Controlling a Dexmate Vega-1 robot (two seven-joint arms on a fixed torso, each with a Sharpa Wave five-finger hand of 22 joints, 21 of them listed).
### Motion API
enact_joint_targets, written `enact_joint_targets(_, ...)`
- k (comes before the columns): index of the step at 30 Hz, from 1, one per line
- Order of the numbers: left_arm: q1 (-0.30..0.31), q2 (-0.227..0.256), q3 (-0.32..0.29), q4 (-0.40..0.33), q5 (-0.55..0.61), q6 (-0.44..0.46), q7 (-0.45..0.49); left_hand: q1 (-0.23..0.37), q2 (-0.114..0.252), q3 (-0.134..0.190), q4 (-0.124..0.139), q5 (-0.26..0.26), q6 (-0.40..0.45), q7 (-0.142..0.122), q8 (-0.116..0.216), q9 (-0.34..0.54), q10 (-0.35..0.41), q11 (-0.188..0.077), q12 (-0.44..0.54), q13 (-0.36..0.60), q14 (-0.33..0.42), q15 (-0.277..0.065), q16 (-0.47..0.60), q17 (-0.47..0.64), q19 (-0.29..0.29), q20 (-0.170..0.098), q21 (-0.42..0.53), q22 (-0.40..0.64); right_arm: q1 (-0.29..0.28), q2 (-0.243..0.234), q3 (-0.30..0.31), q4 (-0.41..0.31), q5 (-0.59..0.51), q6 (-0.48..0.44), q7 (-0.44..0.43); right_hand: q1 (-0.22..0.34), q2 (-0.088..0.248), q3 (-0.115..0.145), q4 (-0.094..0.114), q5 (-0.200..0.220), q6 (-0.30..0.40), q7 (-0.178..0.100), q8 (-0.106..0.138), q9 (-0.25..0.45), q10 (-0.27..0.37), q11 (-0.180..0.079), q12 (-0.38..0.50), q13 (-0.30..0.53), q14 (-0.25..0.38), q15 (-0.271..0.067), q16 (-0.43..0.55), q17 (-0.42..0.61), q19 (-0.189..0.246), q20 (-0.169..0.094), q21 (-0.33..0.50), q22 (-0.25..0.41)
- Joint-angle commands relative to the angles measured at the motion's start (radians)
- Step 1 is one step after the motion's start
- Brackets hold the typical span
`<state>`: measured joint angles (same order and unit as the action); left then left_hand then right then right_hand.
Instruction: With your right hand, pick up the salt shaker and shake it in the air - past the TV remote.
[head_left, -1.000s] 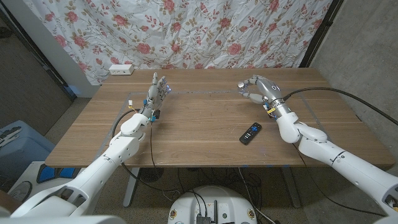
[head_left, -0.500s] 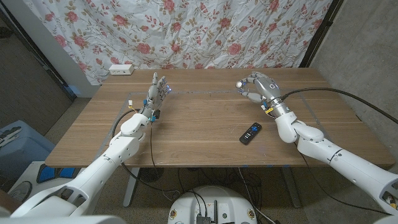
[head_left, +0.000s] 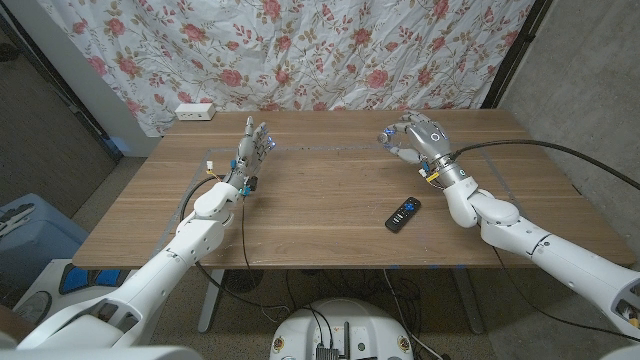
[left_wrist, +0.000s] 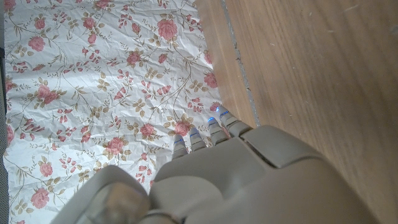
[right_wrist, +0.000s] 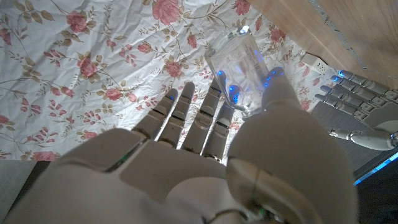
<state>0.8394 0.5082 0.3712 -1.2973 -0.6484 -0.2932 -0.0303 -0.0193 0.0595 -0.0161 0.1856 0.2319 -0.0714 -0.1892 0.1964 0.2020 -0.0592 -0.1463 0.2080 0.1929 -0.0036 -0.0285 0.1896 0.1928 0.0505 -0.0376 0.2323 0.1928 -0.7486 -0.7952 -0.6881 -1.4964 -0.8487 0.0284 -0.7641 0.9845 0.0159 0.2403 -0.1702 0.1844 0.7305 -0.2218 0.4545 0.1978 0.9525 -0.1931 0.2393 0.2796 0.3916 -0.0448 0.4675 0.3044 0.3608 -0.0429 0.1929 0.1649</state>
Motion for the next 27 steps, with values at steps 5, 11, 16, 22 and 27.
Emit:
enact_joint_targets(5,0.0,0.0,0.0,0.0,0.0,0.0,0.0,-0.001,0.1,-0.007,0.001,0.008,0.005,-0.01,0.005,0.002,0.0,-0.008,0.004,0.004,0.004,-0.104,0.006,0.002,0.006,-0.023,0.001,0.005,0.045,-0.023,-0.049,0.019,-0.11,-0.049,-0.061,0.093,0.05,0.008,-0.008,-0.004,0.012,0.001,-0.001,0.006,0.039,-0.03,0.005,0.009,0.013,-0.165,0.013,0.009,0.012,-0.072,0.002,0.005)
enact_joint_targets(11,0.0,0.0,0.0,0.001,0.0,0.0,0.0,-0.001,0.1,-0.007,0.001,0.008,0.004,-0.009,0.005,0.002,0.0,-0.009,0.004,0.004,0.004,-0.104,0.006,0.002,0.006,-0.023,0.0,0.005,0.064,-0.028,-0.074,0.021,-0.171,-0.074,-0.085,0.113,0.048,0.008,-0.005,-0.004,0.016,0.001,-0.001,0.007,0.044,-0.03,0.007,0.014,0.021,-0.163,0.02,0.014,0.017,-0.073,0.003,0.005)
enact_joint_targets(16,0.0,0.0,0.0,0.001,0.0,0.0,0.0,-0.001,0.1,-0.007,0.001,0.008,0.004,-0.009,0.005,0.002,0.0,-0.008,0.004,0.004,0.004,-0.104,0.006,0.002,0.006,-0.023,0.0,0.005,0.083,-0.03,-0.094,0.032,-0.213,-0.086,-0.103,0.118,0.049,0.007,-0.002,-0.004,0.02,0.001,-0.001,0.007,0.047,-0.03,0.008,0.016,0.024,-0.162,0.024,0.017,0.017,-0.073,0.003,0.005)
enact_joint_targets(22,0.0,0.0,0.0,0.001,0.0,-0.001,0.0,-0.001,0.1,-0.007,0.001,0.008,0.004,-0.009,0.005,0.002,0.0,-0.009,0.004,0.004,0.004,-0.104,0.006,0.002,0.006,-0.023,0.0,0.005,0.099,-0.034,-0.111,0.039,-0.238,-0.093,-0.114,0.123,0.049,0.006,-0.001,-0.003,0.024,0.001,0.0,0.008,0.048,-0.03,0.008,0.016,0.026,-0.163,0.027,0.019,0.018,-0.072,0.002,0.005)
enact_joint_targets(27,0.0,0.0,0.0,0.001,0.0,-0.001,0.0,-0.001,0.1,-0.008,0.001,0.009,0.004,-0.009,0.005,0.002,0.001,-0.007,0.004,0.004,0.004,-0.104,0.006,0.002,0.006,-0.023,0.0,0.005,0.112,-0.033,-0.13,0.054,-0.279,-0.115,-0.136,0.129,0.049,0.006,-0.001,-0.003,0.025,0.001,-0.001,0.008,0.048,-0.03,0.007,0.017,0.027,-0.164,0.03,0.021,0.018,-0.072,0.003,0.005)
